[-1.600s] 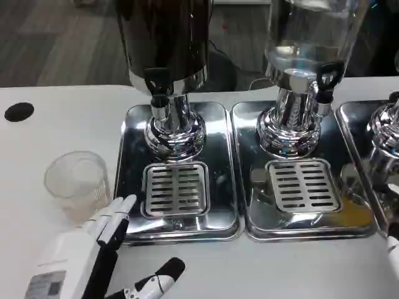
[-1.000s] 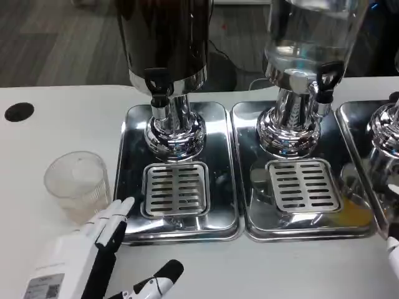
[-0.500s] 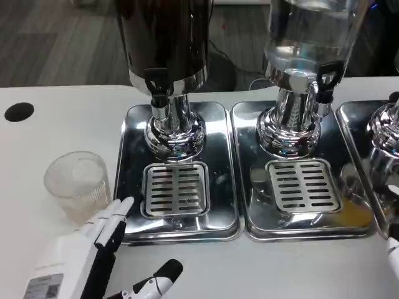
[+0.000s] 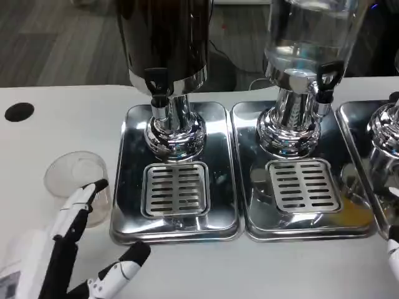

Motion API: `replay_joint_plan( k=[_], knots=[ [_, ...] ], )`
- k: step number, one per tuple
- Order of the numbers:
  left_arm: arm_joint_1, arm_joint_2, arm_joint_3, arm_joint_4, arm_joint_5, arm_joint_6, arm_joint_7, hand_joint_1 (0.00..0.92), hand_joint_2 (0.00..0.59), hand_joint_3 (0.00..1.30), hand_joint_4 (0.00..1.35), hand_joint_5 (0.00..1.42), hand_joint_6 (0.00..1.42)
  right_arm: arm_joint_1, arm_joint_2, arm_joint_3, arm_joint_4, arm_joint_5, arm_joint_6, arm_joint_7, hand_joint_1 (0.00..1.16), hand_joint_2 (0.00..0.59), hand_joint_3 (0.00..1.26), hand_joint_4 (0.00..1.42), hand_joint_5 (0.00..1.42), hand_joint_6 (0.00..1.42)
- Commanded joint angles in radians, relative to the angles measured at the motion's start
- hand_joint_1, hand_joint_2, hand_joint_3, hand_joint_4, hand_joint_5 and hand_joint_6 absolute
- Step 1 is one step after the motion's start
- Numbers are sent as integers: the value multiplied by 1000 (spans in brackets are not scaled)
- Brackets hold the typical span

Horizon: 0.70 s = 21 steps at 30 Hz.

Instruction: Grasp the cup under the faucet to collect the drink, then remove the cup.

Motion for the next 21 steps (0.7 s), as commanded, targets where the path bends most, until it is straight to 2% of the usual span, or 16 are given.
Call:
replay_joint_plan(
  k=[1,5,8,10,16,21],
  knots=[
    [41,-33,73,-18,-76,-75,60,0,71,179,155,338,389,-15,-3,6,18,4,3,7,367,586,222,32,12,0],
    [61,-70,167,-42,-153,-108,78,0,52,183,160,322,376,-27,-3,15,30,1,5,9,367,586,222,32,12,0],
    [43,-92,234,-65,-174,-37,49,0,48,163,130,261,352,-30,-3,18,33,0,6,9,367,586,222,32,12,0],
    [-17,-69,268,-30,-186,52,1,0,43,151,102,217,341,-28,-2,21,33,-1,3,8,367,586,222,32,12,0],
    [-117,-37,282,34,-157,182,-50,1,42,150,95,210,340,-16,-3,20,34,4,-7,3,367,586,222,32,12,0],
    [-176,-24,270,62,-113,238,-56,33,39,150,89,224,349,-5,-10,9,37,15,-16,1,367,586,222,32,12,0]
  ],
)
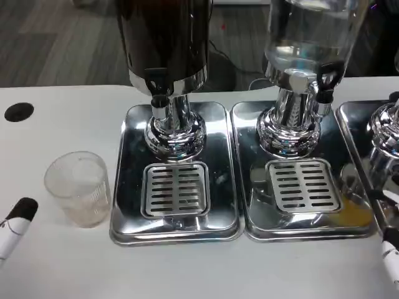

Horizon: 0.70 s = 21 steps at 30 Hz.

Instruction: Grasp the cup under the faucet to collect the drink, then remove the cup.

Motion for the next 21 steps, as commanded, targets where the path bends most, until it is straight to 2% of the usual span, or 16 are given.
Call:
replay_joint_plan(
  k=[1,11,21],
  knots=[
    [-46,22,-13,23,48,48,-8,45,41,150,96,231,353,10,-11,-13,8,15,-18,-2,367,586,222,32,12,0],
    [-140,51,-79,37,170,145,-21,121,42,170,122,285,408,21,-14,-23,18,32,-43,3,368,586,229,32,13,0],
    [-222,90,-153,116,228,227,-28,131,45,170,123,290,414,22,-14,-24,39,43,-62,3,368,586,230,32,13,0]
  ],
)
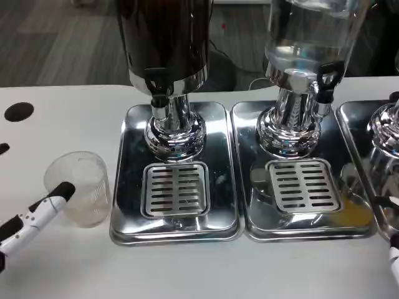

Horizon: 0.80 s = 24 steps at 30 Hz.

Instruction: Grasp the cup under the faucet to collect the drink, then remove the cup.

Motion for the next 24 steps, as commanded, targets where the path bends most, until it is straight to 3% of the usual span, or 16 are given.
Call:
replay_joint_plan(
  k=[1,24],
  knots=[
    [-29,20,-28,43,24,26,-6,132,45,170,123,290,415,8,-9,-9,2,15,-21,3,368,586,230,32,13,0],
    [-197,49,-176,187,64,125,-14,152,53,183,155,315,455,36,-6,-8,-46,51,-56,42,370,586,231,32,23,0]
  ],
)
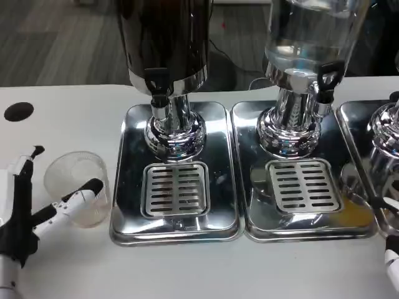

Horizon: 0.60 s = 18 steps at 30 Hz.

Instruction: Grasp the cup under the faucet to collect the drink, then remove the cup.

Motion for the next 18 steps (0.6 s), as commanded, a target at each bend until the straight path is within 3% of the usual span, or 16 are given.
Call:
replay_joint_plan(
  k=[1,12,18],
  knots=[
    [-32,20,-41,21,28,26,-11,161,59,183,156,317,456,10,-8,-9,-8,25,-27,14,370,586,231,32,23,0],
    [-80,34,-122,25,95,93,-26,316,73,212,198,392,529,3,-12,-23,24,58,-64,21,370,586,231,32,25,0],
    [-84,46,-140,25,101,116,-32,333,71,213,222,413,558,-2,-9,-23,40,72,-81,21,366,586,231,37,25,0]
  ],
)
